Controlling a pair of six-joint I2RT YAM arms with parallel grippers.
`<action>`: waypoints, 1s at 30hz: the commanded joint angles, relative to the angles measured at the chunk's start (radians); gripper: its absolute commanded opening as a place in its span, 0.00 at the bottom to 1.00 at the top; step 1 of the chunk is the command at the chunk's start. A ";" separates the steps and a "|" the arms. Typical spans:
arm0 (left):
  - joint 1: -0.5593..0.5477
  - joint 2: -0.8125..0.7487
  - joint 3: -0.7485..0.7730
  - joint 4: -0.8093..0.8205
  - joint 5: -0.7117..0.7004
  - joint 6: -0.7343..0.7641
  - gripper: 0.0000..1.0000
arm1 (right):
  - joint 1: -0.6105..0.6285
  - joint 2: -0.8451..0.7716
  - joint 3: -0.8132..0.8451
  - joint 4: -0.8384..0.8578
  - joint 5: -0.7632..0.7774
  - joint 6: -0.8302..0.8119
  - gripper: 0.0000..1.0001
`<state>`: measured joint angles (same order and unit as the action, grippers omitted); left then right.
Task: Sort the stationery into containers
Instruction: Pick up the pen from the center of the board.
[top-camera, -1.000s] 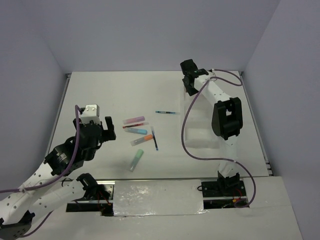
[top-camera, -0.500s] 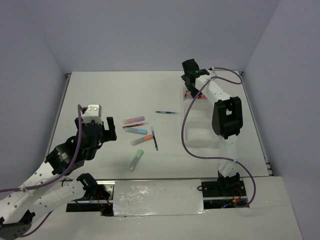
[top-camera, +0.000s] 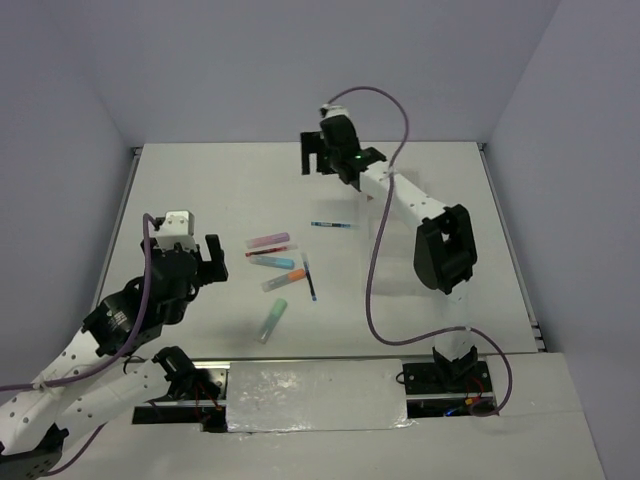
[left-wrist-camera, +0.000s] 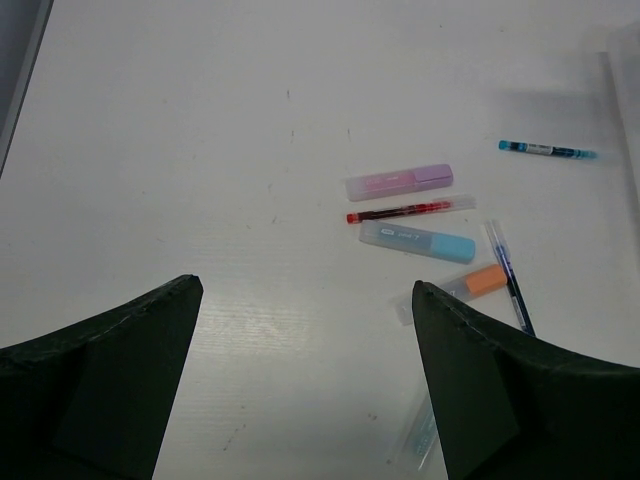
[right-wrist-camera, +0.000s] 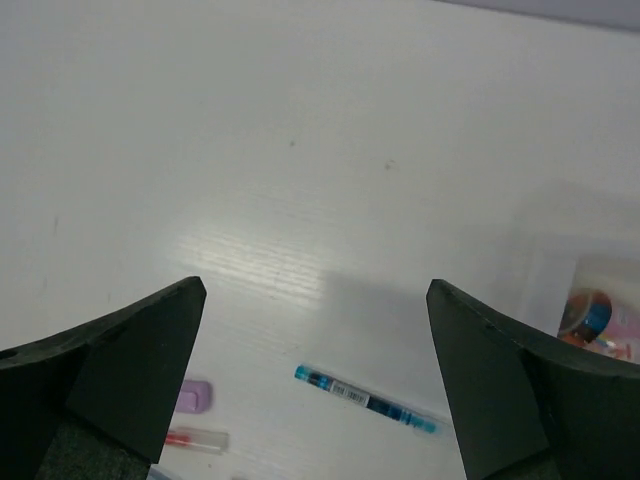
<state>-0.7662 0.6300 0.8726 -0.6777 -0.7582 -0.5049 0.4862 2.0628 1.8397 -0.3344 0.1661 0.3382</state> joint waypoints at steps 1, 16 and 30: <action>0.004 -0.026 0.017 0.021 -0.024 -0.017 0.99 | 0.135 0.071 0.092 -0.147 0.109 -0.507 1.00; 0.004 0.008 0.012 0.040 0.036 0.012 0.99 | 0.058 0.138 0.096 -0.388 -0.267 -0.916 0.92; 0.004 0.030 0.011 0.053 0.062 0.032 0.99 | 0.032 0.198 0.061 -0.443 -0.395 -0.964 0.80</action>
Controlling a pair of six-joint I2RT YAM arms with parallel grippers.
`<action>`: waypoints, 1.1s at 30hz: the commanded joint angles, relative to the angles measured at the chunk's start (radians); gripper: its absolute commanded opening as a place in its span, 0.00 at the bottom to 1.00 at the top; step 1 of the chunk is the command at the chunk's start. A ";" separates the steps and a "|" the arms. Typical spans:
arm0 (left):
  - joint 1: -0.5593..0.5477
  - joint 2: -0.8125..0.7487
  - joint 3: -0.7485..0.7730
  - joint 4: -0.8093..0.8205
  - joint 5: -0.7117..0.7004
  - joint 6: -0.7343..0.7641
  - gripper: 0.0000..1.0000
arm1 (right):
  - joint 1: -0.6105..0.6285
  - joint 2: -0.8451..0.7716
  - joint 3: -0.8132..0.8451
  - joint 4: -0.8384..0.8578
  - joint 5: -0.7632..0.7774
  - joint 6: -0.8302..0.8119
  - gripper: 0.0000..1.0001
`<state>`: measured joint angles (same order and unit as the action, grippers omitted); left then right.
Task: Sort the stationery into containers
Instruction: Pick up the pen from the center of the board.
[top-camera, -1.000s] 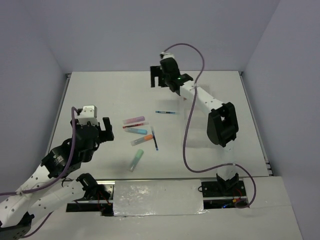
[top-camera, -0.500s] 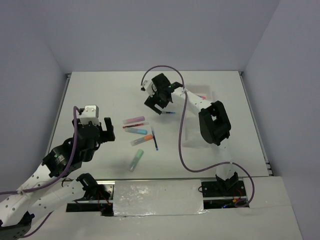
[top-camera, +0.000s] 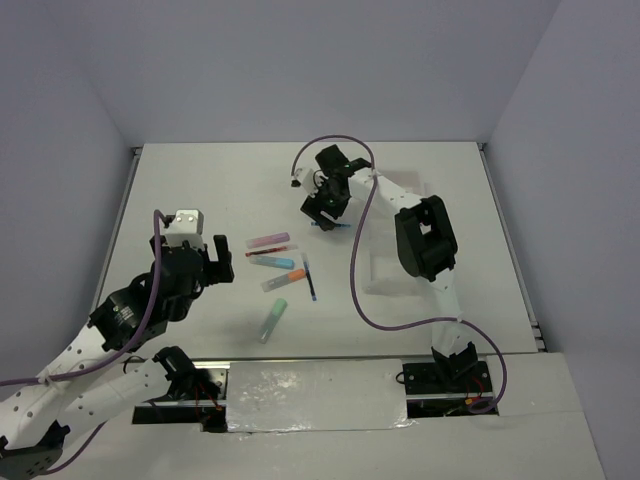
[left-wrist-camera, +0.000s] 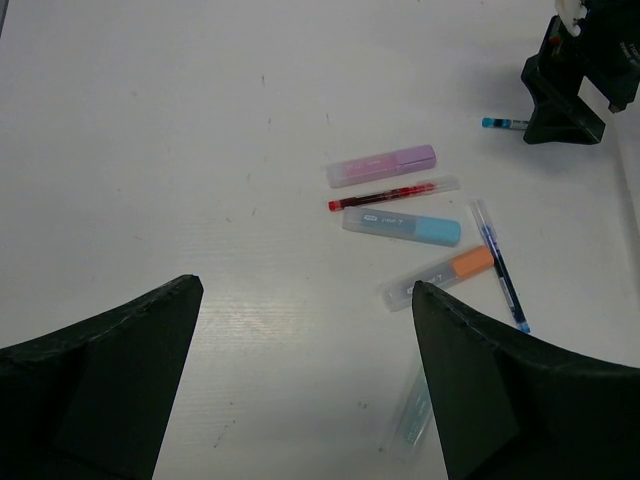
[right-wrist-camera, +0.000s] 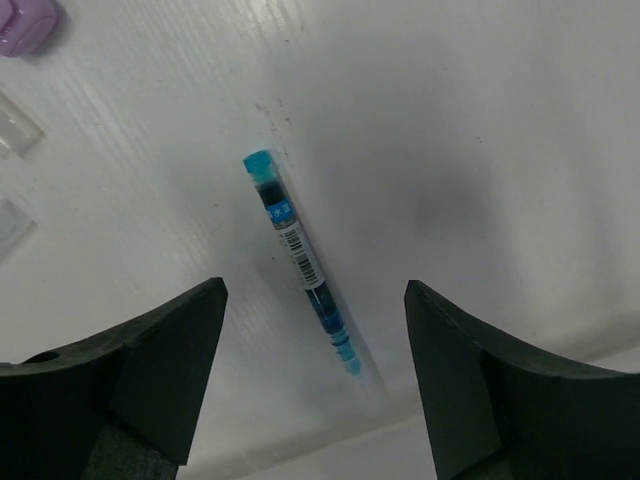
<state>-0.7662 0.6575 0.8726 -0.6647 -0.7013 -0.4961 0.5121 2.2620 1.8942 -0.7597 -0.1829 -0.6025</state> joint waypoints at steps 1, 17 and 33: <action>0.004 0.004 0.011 0.040 0.005 0.024 0.99 | 0.005 0.007 0.009 -0.023 -0.046 -0.023 0.77; 0.002 0.007 0.008 0.048 0.026 0.034 0.99 | 0.060 0.097 0.088 -0.072 0.010 -0.054 0.12; 0.004 -0.007 0.005 0.050 0.025 0.033 0.99 | 0.069 -0.265 0.054 0.037 -0.133 -0.112 0.00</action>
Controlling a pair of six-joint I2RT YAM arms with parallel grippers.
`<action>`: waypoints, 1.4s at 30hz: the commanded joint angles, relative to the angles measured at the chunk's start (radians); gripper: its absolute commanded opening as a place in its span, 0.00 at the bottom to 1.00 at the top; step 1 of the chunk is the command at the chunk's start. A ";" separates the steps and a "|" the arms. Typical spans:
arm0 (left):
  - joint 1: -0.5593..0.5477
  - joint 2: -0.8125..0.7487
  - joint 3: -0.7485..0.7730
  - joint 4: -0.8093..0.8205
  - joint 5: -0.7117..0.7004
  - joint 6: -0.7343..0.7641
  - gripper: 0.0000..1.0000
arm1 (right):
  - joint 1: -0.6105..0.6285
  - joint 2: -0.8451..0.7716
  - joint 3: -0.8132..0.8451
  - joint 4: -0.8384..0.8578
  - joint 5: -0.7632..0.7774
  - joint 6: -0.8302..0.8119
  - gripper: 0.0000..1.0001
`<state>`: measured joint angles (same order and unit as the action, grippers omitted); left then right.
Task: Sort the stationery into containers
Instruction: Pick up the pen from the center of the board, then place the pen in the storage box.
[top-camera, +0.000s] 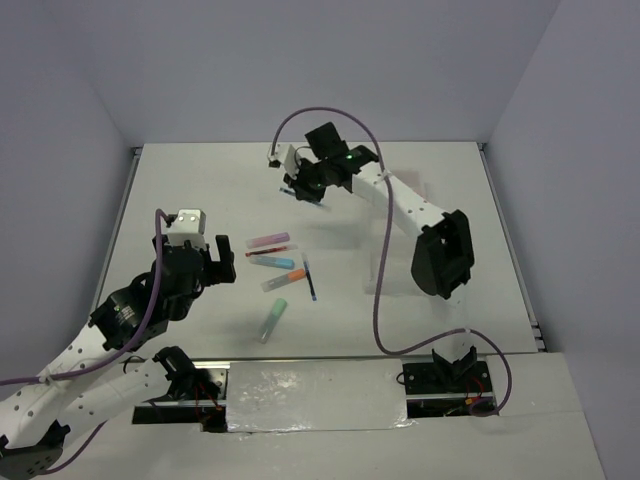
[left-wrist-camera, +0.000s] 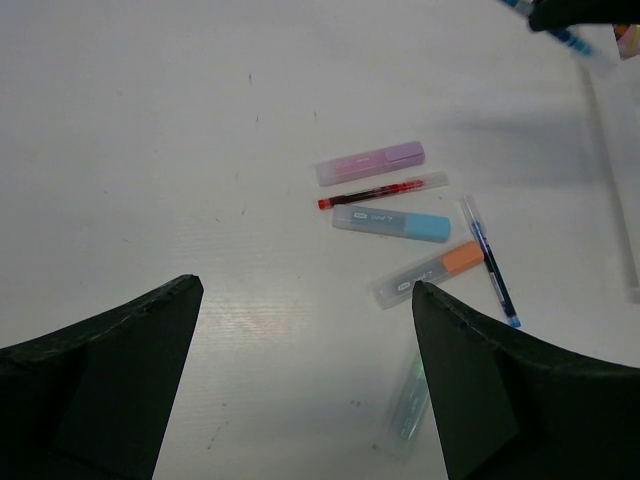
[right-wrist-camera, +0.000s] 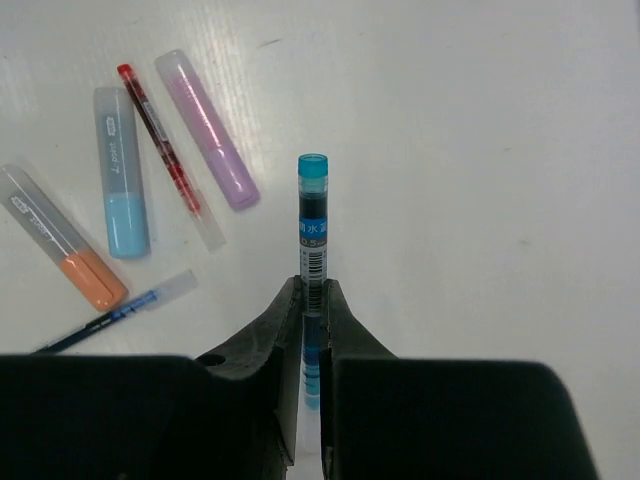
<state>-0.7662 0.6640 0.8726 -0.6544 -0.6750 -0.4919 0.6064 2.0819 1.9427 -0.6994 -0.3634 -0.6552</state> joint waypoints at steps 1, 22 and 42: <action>0.004 -0.015 0.005 0.042 0.000 0.032 0.99 | -0.054 -0.085 0.002 -0.069 0.061 -0.063 0.00; 0.002 -0.003 0.002 0.058 0.023 0.047 0.99 | -0.344 -0.244 -0.387 0.057 0.109 -0.009 0.03; 0.004 0.011 -0.003 0.075 0.058 0.067 0.99 | -0.396 -0.316 -0.436 0.020 0.191 -0.006 0.36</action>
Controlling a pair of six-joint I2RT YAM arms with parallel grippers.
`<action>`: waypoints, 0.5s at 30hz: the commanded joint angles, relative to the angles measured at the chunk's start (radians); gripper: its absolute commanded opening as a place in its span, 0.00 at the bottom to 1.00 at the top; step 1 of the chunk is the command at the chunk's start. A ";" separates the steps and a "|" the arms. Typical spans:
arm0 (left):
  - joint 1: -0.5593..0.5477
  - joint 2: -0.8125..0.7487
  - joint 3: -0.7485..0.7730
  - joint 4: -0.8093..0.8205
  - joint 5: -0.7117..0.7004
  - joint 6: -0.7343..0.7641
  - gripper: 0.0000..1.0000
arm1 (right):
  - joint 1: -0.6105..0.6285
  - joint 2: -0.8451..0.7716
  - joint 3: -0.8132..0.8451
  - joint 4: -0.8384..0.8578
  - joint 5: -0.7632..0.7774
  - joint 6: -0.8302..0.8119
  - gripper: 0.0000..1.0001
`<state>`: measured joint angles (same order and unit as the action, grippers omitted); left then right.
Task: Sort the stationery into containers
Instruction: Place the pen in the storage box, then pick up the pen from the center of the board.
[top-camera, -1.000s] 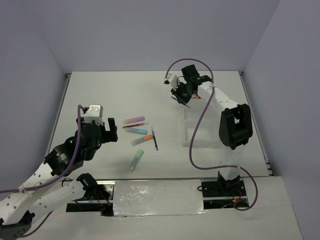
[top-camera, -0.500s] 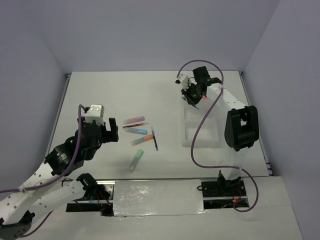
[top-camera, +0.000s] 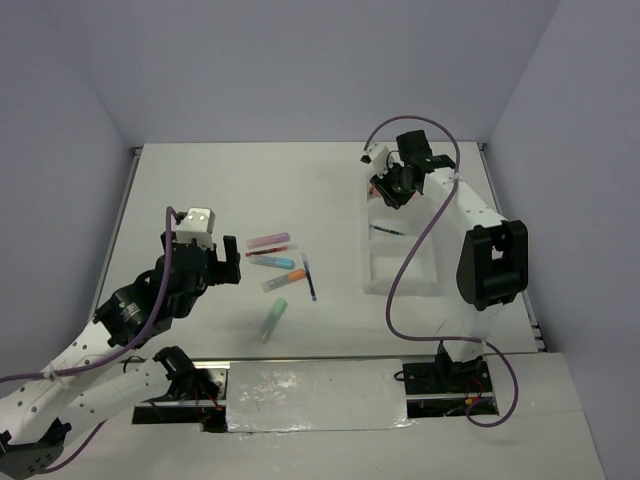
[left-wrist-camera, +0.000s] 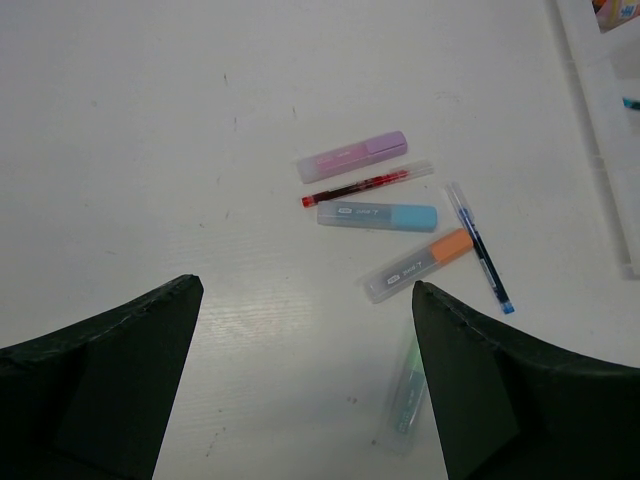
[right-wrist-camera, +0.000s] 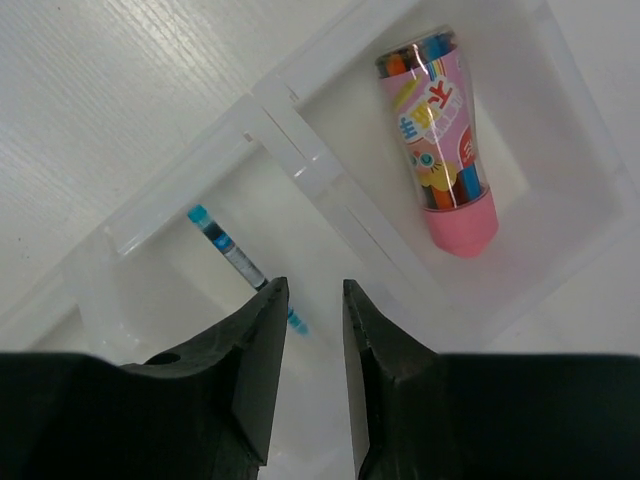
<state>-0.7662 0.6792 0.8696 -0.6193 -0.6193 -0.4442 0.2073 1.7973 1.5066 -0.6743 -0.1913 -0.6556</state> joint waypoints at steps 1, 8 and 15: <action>0.004 -0.004 0.000 0.039 0.003 0.019 0.99 | 0.003 -0.033 -0.002 -0.004 0.029 -0.003 0.37; 0.005 0.002 0.008 0.033 -0.025 0.012 0.99 | 0.133 -0.105 0.072 0.051 -0.027 0.144 0.74; 0.024 -0.004 0.014 0.006 -0.082 -0.025 0.99 | 0.363 -0.060 0.041 0.133 0.257 0.716 0.53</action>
<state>-0.7517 0.6792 0.8696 -0.6258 -0.6548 -0.4519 0.5198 1.7405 1.5360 -0.5781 -0.0780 -0.2810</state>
